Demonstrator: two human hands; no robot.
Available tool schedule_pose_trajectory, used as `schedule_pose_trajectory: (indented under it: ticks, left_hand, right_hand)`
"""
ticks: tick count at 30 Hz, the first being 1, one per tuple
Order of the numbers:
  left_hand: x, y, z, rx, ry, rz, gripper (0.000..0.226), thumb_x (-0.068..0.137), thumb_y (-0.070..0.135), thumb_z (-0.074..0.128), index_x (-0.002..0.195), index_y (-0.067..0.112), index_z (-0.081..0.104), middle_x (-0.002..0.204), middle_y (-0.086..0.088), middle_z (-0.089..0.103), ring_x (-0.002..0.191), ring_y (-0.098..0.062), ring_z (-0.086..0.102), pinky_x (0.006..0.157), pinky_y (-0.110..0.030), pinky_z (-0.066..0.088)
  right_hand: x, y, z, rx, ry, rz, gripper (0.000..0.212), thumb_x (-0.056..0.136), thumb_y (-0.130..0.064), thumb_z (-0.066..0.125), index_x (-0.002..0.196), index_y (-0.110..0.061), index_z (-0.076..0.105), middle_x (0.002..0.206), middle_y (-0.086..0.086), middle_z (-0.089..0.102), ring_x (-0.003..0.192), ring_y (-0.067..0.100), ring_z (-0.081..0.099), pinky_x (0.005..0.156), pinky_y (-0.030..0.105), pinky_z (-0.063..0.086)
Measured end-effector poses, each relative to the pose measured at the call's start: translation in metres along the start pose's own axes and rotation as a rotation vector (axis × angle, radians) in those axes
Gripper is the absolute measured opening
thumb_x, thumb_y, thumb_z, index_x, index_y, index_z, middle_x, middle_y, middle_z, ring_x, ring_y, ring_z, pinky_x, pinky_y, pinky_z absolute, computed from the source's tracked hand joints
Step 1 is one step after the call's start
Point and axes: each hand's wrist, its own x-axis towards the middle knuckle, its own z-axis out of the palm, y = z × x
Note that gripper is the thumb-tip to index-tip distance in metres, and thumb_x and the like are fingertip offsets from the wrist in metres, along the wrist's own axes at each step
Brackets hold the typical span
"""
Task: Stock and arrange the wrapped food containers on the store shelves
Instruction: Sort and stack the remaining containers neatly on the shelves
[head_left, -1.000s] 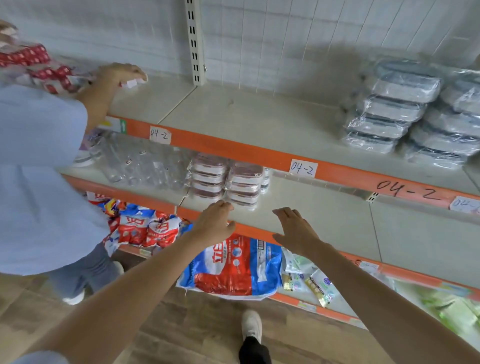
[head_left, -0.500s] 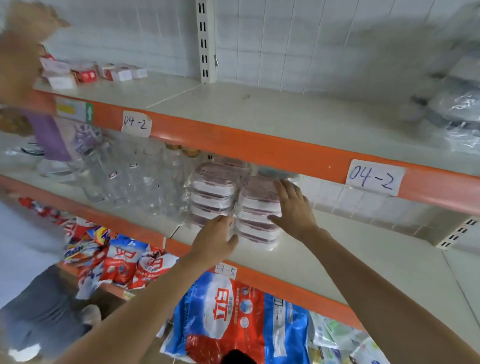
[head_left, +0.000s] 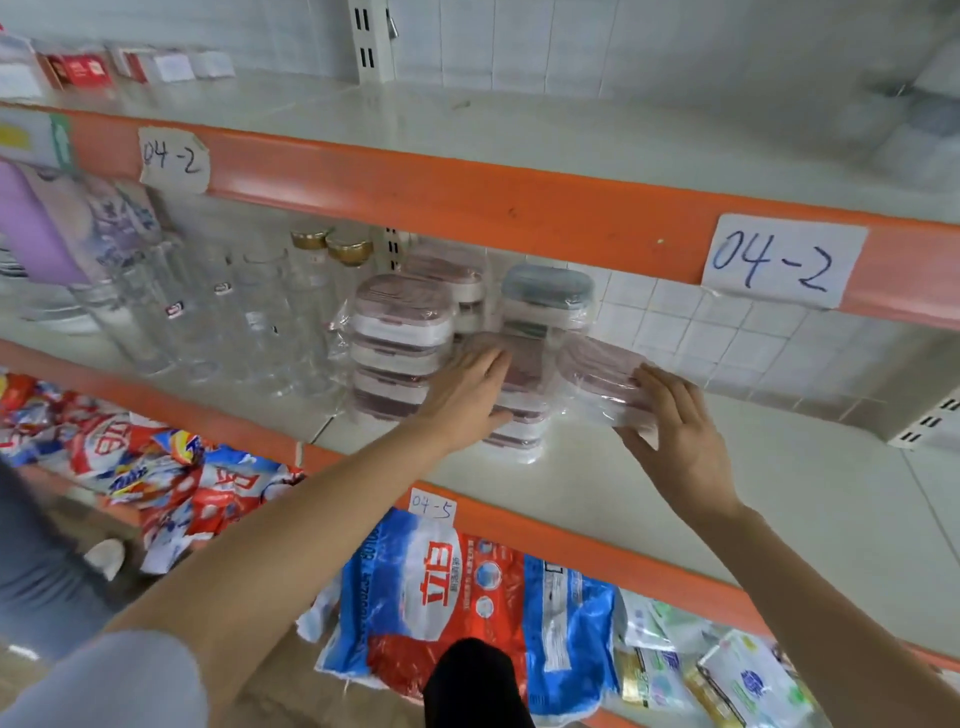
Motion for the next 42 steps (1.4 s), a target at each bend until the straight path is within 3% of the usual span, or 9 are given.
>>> schedule_pose_trajectory:
  ticks: [3,14,16,18,22,28,31,36,42]
  left_hand:
    - [0.019,0.009,0.007,0.140,-0.056,0.017,0.092,0.087,0.050,0.056,0.150,0.003,0.008,0.158,-0.013,0.010,0.146,-0.027,0.006,0.117,-0.036,-0.003]
    - [-0.042,0.007,-0.031,0.167,-0.108,0.179,0.070,0.099,0.036,0.041,0.148,0.009,0.000,0.157,-0.007,-0.002,0.146,-0.018,0.002,0.111,-0.028,-0.015]
    - [-0.069,0.007,-0.058,0.122,-0.133,0.206,0.071,0.097,0.037,0.047,0.145,0.010,0.003,0.155,-0.007,0.001,0.146,-0.018,0.011,0.114,-0.030,-0.008]
    - [-0.097,0.010,-0.095,0.080,-0.082,0.274,0.075,0.084,0.029,0.069,0.141,0.003,0.029,0.148,-0.015,0.030,0.135,-0.026,0.039,0.114,-0.038,0.020]
    - [-0.143,0.011,-0.168,-0.028,0.070,0.305,0.075,0.057,0.025,0.091,0.119,-0.005,0.061,0.125,-0.018,0.060,0.112,-0.029,0.061,0.090,-0.045,0.050]
    - [-0.153,-0.013,-0.278,-0.053,0.309,0.308,0.057,0.082,0.030,0.063,0.124,-0.008,0.056,0.129,-0.021,0.057,0.115,-0.034,0.058,0.092,-0.049,0.050]
    - [-0.136,-0.019,-0.313,-0.111,0.388,0.239,0.065,0.075,0.021,0.078,0.126,-0.009,0.053,0.132,-0.022,0.053,0.120,-0.035,0.054,0.096,-0.050,0.046]
    - [-0.092,-0.013,-0.324,-0.256,0.348,0.073,0.072,0.082,0.031,0.072,0.141,0.003,0.040,0.147,-0.008,0.040,0.136,-0.020,0.038,0.109,-0.022,0.023]
    - [-0.018,-0.004,-0.302,-0.254,0.188,0.036,0.068,0.078,0.036,0.074,0.135,0.010,0.048,0.137,-0.004,0.053,0.125,-0.020,0.049,0.110,-0.032,0.031]
  right_hand:
    - [-0.034,0.018,-0.007,-0.021,-0.022,0.077,0.059,0.067,-0.004,0.081,0.120,0.005,0.057,0.122,0.017,0.059,0.113,0.025,0.044,0.082,0.045,0.052]
    - [-0.076,-0.023,-0.039,-0.180,-0.200,0.119,0.065,0.047,0.000,0.091,0.105,0.011,0.065,0.107,0.025,0.066,0.094,0.041,0.066,0.083,0.058,0.048]
    - [-0.078,-0.046,-0.062,-0.177,-0.235,0.115,0.065,0.046,0.000,0.091,0.105,0.011,0.065,0.106,0.025,0.066,0.094,0.042,0.066,0.081,0.056,0.049]
    - [-0.077,-0.073,-0.091,-0.174,-0.251,0.068,0.066,0.045,-0.002,0.092,0.105,0.009,0.066,0.105,0.024,0.067,0.095,0.040,0.066,0.079,0.052,0.052]
    - [-0.065,-0.117,-0.152,-0.163,-0.258,-0.088,0.068,0.047,-0.005,0.091,0.108,0.007,0.066,0.110,0.019,0.067,0.105,0.032,0.061,0.083,0.043,0.053]
    - [-0.005,-0.157,-0.220,-0.149,-0.075,-0.287,0.040,0.080,-0.013,0.061,0.114,0.007,0.061,0.115,0.021,0.063,0.115,0.028,0.044,0.094,0.039,0.038]
    - [0.031,-0.172,-0.237,-0.172,0.023,-0.294,0.047,0.073,-0.008,0.072,0.116,0.005,0.058,0.116,0.020,0.063,0.112,0.033,0.053,0.092,0.041,0.043]
    - [0.072,-0.166,-0.244,-0.147,0.013,-0.004,0.055,0.068,-0.003,0.080,0.118,0.008,0.059,0.122,0.022,0.059,0.112,0.039,0.057,0.093,0.047,0.046]
    - [0.132,-0.120,-0.225,-0.245,-0.184,0.097,0.056,0.081,-0.018,0.069,0.132,-0.008,0.046,0.135,0.005,0.047,0.127,0.025,0.037,0.101,0.028,0.023]
